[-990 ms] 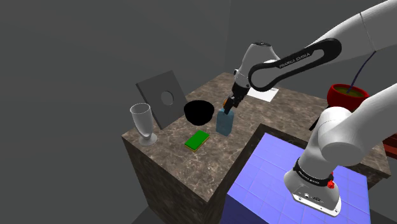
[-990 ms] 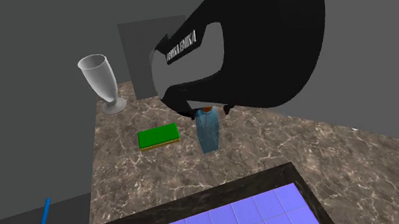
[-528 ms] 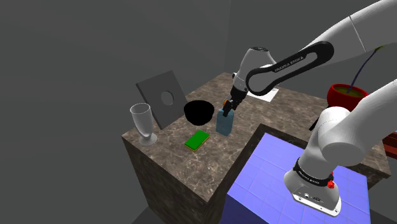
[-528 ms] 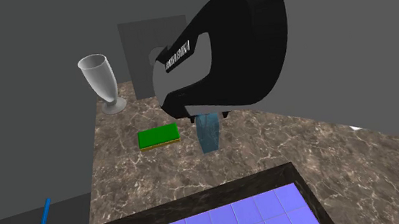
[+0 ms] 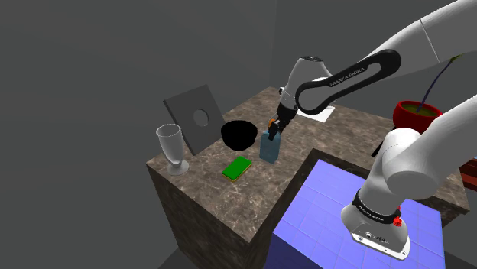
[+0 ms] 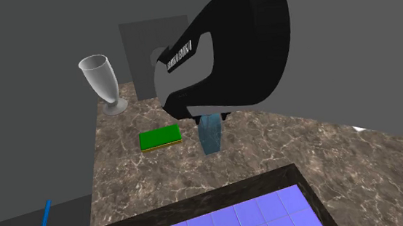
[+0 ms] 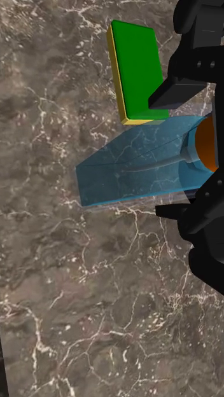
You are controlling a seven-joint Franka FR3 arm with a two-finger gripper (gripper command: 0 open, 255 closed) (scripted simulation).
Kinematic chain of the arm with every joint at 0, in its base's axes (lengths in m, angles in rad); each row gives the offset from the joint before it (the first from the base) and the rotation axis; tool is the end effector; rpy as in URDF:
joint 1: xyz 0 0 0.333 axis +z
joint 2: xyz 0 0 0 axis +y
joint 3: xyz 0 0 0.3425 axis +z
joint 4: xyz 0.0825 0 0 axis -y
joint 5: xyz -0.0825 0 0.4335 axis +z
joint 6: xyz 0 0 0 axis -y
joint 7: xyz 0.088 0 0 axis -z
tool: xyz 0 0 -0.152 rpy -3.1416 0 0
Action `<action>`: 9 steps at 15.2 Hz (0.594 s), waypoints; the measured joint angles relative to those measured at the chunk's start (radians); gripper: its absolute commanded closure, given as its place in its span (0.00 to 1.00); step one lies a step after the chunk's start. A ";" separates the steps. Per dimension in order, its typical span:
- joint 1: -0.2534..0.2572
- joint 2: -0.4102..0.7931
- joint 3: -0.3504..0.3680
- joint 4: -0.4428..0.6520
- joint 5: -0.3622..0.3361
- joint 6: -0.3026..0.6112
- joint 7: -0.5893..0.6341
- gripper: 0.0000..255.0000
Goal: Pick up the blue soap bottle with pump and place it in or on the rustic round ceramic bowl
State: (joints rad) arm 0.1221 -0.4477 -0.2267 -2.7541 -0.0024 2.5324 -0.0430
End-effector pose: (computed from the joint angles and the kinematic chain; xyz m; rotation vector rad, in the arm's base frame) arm 0.4212 -0.0333 0.3152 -3.0404 0.0740 -0.3383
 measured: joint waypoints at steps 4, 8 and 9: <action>0.000 0.000 0.000 0.000 0.000 -0.001 0.000 1.00; -0.003 -0.020 0.006 0.013 -0.004 -0.035 0.007 1.00; -0.005 -0.031 0.008 0.019 -0.006 -0.052 0.009 1.00</action>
State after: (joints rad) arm 0.1170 -0.4788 -0.2187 -2.7348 -0.0086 2.4804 -0.0337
